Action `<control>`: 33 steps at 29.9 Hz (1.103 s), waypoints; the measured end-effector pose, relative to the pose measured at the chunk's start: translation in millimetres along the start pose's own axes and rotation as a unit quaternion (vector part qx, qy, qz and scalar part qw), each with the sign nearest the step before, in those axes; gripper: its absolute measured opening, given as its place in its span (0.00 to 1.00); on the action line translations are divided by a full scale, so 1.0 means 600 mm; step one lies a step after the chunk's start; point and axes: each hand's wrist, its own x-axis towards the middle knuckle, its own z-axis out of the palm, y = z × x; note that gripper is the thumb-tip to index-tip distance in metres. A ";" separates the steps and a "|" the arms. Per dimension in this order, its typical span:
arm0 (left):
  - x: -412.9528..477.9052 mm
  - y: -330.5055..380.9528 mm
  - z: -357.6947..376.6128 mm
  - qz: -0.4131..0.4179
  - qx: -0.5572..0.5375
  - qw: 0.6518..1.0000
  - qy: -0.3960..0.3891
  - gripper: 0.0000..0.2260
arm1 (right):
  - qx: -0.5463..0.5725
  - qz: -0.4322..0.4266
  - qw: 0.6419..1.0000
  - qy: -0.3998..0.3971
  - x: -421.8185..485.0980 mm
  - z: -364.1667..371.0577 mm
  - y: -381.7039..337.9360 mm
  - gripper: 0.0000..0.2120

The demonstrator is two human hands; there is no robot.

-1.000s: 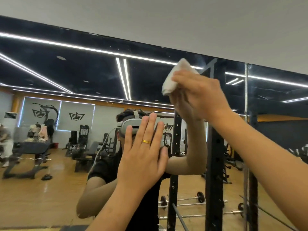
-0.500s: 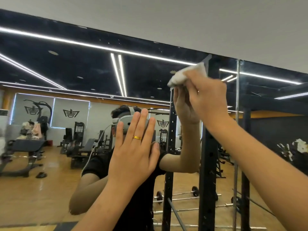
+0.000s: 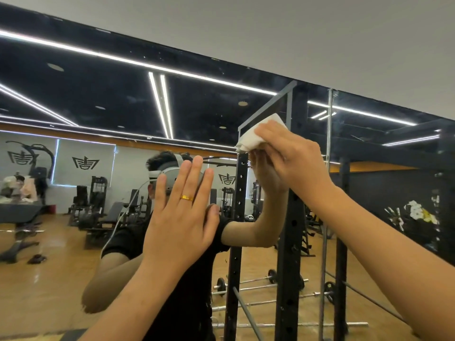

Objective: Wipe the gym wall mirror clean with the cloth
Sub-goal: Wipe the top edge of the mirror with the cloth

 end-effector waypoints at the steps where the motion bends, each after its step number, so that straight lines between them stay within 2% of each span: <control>1: 0.000 0.000 0.000 0.001 0.000 1.000 0.000 0.30 | -0.001 -0.005 1.000 0.009 0.007 -0.001 0.001 0.17; 6: 0.000 0.000 0.000 0.000 -0.001 1.000 0.003 0.30 | -0.008 0.003 0.998 0.063 0.084 -0.013 0.021 0.14; 10: 0.000 -0.001 -0.002 0.002 -0.001 1.000 0.006 0.31 | -0.034 0.089 0.993 0.073 0.129 -0.010 0.049 0.13; 13: 0.001 -0.001 -0.002 0.001 -0.005 1.000 0.008 0.30 | 0.008 0.147 0.984 0.101 0.116 0.000 0.027 0.13; 15: 0.002 -0.001 -0.003 0.000 -0.002 1.000 0.006 0.30 | 0.017 0.129 0.987 0.093 0.074 0.004 -0.005 0.15; 17: 0.003 0.000 -0.005 0.002 0.002 1.000 0.005 0.30 | -0.002 0.062 0.996 0.059 0.027 -0.004 -0.027 0.19; 20: 0.003 0.000 -0.007 0.003 0.001 1.000 0.008 0.30 | -0.041 -0.017 0.999 0.027 0.028 -0.019 0.007 0.19; 22: 0.004 0.001 -0.008 0.003 -0.002 1.000 0.013 0.30 | -0.059 -0.016 0.997 0.036 0.071 -0.027 0.041 0.19; 26: 0.003 0.002 -0.008 0.003 -0.003 1.000 0.020 0.30 | -0.092 0.050 0.992 0.068 0.136 -0.034 0.093 0.14; 30: 0.004 0.002 -0.009 0.001 -0.004 1.000 0.016 0.30 | -0.035 0.146 0.985 0.082 0.072 -0.002 0.055 0.14; 33: 0.004 0.001 -0.010 0.004 -0.003 1.000 0.012 0.30 | -0.051 0.060 0.996 0.044 -0.009 -0.004 0.030 0.14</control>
